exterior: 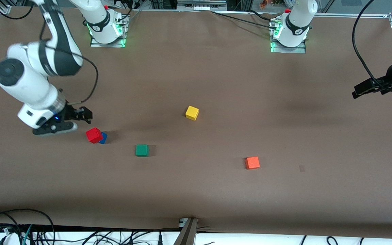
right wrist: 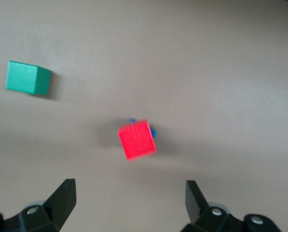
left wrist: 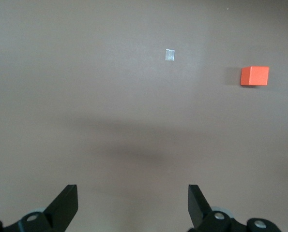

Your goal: Pass red block to right arm, stack on blue

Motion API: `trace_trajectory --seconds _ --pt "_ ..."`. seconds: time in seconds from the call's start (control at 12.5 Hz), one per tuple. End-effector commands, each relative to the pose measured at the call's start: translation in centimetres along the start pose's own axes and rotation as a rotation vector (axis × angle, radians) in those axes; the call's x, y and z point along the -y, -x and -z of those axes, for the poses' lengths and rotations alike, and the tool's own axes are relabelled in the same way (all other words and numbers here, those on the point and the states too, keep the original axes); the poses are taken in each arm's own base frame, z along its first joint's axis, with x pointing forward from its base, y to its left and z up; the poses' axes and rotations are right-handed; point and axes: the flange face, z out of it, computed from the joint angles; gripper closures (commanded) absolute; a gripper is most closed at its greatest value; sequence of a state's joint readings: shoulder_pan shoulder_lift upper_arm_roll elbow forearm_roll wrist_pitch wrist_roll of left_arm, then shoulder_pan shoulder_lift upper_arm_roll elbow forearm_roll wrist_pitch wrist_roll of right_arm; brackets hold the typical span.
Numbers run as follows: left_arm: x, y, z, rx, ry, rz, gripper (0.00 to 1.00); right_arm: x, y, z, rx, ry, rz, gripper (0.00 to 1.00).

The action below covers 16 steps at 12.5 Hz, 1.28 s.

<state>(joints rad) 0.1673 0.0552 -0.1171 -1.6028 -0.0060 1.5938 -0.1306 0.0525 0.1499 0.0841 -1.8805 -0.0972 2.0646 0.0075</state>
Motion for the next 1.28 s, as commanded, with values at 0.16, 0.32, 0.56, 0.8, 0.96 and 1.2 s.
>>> trace_trajectory --seconds 0.16,0.32,0.56,0.8,0.96,1.2 --pt "0.2 0.6 1.0 -0.028 0.025 -0.013 0.00 -2.4 2.5 13.7 0.091 0.001 -0.149 0.00" --pt "0.0 0.5 1.1 -0.031 0.026 -0.018 0.00 -4.8 2.4 16.9 0.121 -0.006 -0.193 0.00" --pt "-0.4 0.1 1.7 -0.045 0.031 -0.023 0.00 -9.4 2.5 16.9 0.111 -0.007 -0.265 0.00" --pt "-0.3 -0.2 1.6 -0.043 0.030 -0.021 0.00 -9.4 3.2 17.7 0.105 -0.133 -0.282 0.00" --pt "-0.6 -0.2 1.5 -0.043 0.017 -0.029 0.00 -9.0 4.0 18.3 0.079 -0.152 -0.285 0.00" --pt "-1.0 -0.5 1.8 -0.050 0.017 -0.034 0.00 -8.8 5.5 17.8 0.017 -0.140 -0.273 0.00"
